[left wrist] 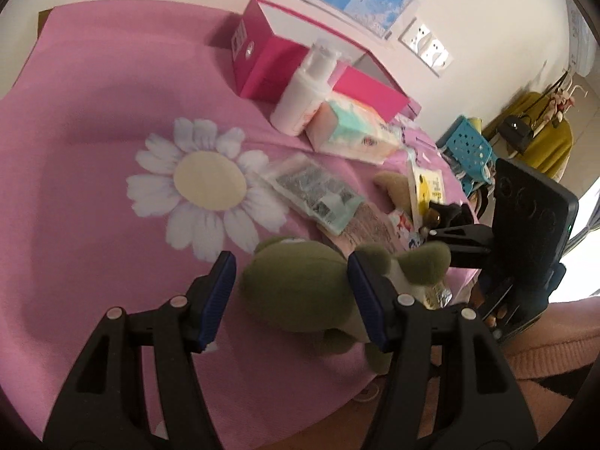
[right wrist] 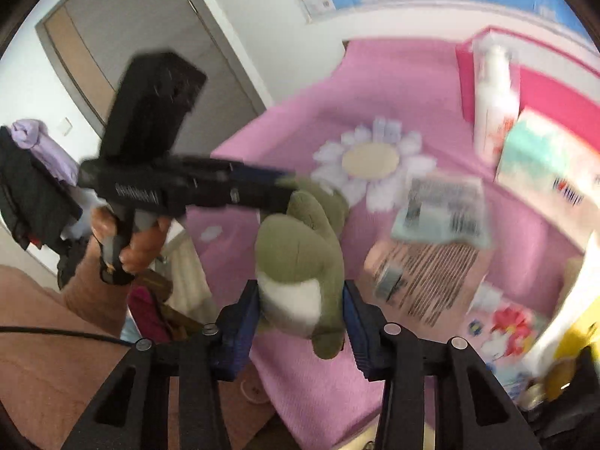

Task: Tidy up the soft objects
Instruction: 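Lower the right tool to the green plush toy and grasp it, then lift the green plush toy with the right tool toward the pink box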

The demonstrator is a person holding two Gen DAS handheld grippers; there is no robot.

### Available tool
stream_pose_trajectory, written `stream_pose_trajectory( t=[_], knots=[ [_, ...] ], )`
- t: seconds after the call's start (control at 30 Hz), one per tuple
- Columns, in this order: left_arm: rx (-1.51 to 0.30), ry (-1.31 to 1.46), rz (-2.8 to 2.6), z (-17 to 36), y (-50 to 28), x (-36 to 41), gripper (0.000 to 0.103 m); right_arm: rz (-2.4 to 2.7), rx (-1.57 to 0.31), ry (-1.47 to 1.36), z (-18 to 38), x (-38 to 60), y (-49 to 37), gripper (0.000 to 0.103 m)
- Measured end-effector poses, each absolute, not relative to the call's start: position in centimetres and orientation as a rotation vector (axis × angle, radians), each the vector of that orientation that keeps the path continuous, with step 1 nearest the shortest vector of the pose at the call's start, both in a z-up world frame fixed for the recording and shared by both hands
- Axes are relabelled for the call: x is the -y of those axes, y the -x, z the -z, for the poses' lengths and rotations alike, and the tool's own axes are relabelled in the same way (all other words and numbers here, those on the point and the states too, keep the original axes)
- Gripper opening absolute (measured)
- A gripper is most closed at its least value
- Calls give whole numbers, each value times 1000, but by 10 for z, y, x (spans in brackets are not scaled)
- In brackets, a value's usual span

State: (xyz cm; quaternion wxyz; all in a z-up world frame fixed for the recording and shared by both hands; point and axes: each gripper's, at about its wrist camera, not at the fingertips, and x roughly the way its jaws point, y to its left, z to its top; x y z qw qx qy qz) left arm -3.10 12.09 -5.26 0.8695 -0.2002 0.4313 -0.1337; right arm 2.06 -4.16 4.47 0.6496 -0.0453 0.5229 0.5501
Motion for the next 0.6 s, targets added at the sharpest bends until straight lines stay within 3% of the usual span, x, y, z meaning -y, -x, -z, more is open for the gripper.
stream_pose_trajectory(
  t=[0.3,0.6],
  knots=[
    [-823,488,300,39,18,-131,63,-1227,-1106,52,-68,48,-64,42],
    [-857,434,278,50,-17,-134,64,-1149,-1248,-94,-39,64,-119,43]
  ],
)
